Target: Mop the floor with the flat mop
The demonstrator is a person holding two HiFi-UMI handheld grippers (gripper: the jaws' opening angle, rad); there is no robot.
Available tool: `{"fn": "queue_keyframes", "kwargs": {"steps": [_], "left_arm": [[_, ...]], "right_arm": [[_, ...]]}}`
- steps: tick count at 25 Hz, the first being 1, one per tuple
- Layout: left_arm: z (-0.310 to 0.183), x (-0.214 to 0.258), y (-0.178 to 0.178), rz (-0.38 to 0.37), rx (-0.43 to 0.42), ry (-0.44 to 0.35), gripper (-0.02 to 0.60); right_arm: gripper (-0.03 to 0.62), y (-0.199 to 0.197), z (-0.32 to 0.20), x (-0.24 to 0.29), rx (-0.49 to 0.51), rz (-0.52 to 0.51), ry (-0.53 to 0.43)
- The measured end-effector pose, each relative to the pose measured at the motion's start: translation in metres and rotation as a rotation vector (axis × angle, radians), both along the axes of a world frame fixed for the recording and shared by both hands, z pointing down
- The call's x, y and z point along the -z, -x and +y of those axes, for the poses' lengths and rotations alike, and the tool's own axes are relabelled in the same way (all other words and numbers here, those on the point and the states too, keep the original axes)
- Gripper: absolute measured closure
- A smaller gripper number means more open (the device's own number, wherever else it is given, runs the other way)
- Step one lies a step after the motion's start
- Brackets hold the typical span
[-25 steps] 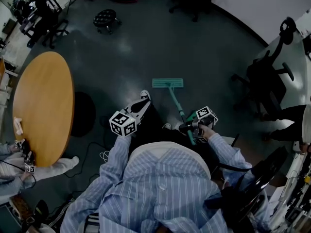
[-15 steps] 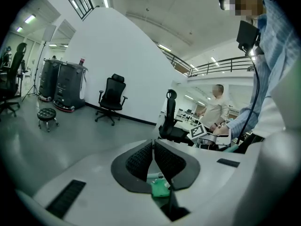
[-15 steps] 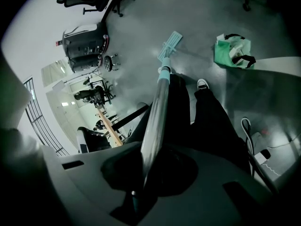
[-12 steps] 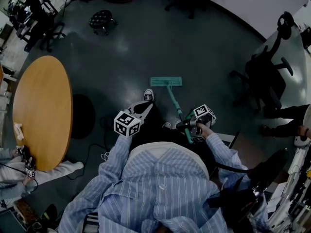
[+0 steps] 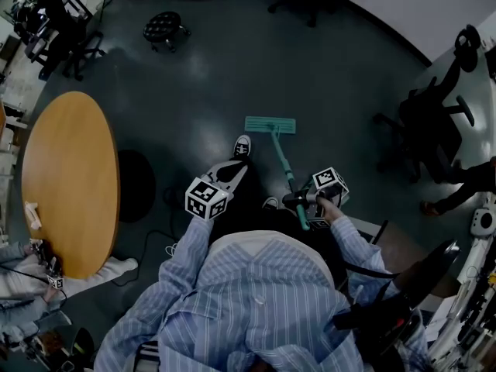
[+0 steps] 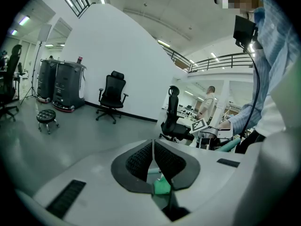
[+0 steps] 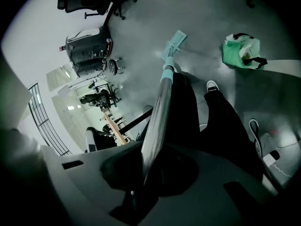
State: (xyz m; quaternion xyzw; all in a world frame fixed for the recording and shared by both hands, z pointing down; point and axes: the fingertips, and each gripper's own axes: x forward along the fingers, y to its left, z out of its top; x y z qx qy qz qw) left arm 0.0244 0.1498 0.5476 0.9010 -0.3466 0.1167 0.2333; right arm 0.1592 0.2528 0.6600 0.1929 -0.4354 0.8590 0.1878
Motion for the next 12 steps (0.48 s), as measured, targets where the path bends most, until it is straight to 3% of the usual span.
{"fn": "queue_keyframes", "kwargs": {"steps": [12], "left_arm": [[-0.131,-0.008,0.034,0.049,-0.008,0.052,0.566]], "right_arm": [[0.537,0.034,-0.110,0.005,-0.044,0.010,0.023]]}}
